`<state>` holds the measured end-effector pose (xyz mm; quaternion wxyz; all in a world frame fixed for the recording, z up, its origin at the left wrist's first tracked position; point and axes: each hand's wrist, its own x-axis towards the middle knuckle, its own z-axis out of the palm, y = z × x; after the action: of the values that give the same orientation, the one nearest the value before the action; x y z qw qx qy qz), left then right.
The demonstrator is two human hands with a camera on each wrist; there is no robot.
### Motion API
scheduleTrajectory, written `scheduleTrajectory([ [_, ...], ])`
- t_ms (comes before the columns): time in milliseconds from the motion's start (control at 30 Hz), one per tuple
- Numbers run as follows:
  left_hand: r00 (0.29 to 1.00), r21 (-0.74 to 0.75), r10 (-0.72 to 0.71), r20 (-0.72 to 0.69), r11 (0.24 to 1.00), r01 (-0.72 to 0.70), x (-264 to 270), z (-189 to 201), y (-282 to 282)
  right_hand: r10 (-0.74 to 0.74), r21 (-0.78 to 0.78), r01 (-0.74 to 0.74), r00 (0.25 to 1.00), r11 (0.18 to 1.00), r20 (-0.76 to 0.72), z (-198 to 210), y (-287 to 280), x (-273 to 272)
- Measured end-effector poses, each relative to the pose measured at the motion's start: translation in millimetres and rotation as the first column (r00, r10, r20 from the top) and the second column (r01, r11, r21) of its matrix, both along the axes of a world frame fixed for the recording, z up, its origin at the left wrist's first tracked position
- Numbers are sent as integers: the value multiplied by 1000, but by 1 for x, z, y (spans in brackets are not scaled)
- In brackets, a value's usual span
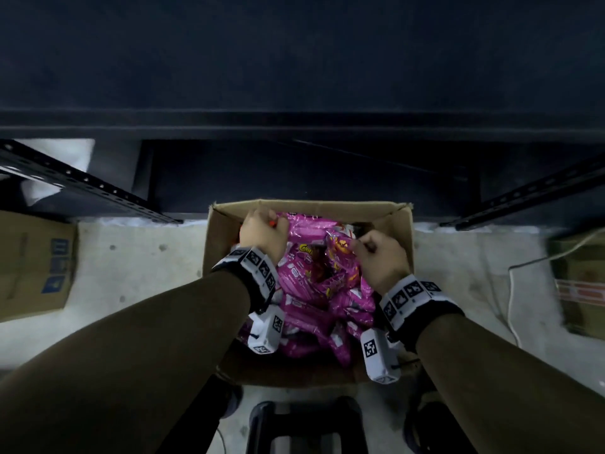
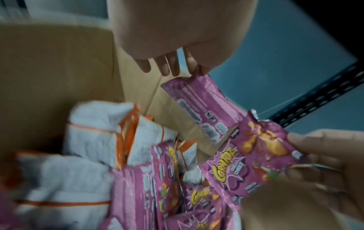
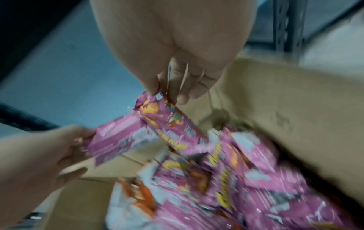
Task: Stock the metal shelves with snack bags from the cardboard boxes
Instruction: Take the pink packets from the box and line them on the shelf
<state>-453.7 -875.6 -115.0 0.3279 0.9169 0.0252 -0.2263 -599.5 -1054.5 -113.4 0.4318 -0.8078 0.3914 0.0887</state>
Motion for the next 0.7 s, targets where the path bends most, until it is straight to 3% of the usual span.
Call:
scheduleTrajectory([
  [200,988,-16,-137,72,990,139,2,118,28,19,19,-20,998,1000,54,111,1,13],
  [367,978,-34,-181,99,982,186,5,233,48,65,-3,-65,993,998,97,236,2,27],
  [567,939,-75,-308,152,944,321,21,359,56,71,-50,-59,950,997,304,375,10,46],
  [700,936,-187,-246,251,936,297,23,433,56,53,-76,-22,899,997,434,448,18,58],
])
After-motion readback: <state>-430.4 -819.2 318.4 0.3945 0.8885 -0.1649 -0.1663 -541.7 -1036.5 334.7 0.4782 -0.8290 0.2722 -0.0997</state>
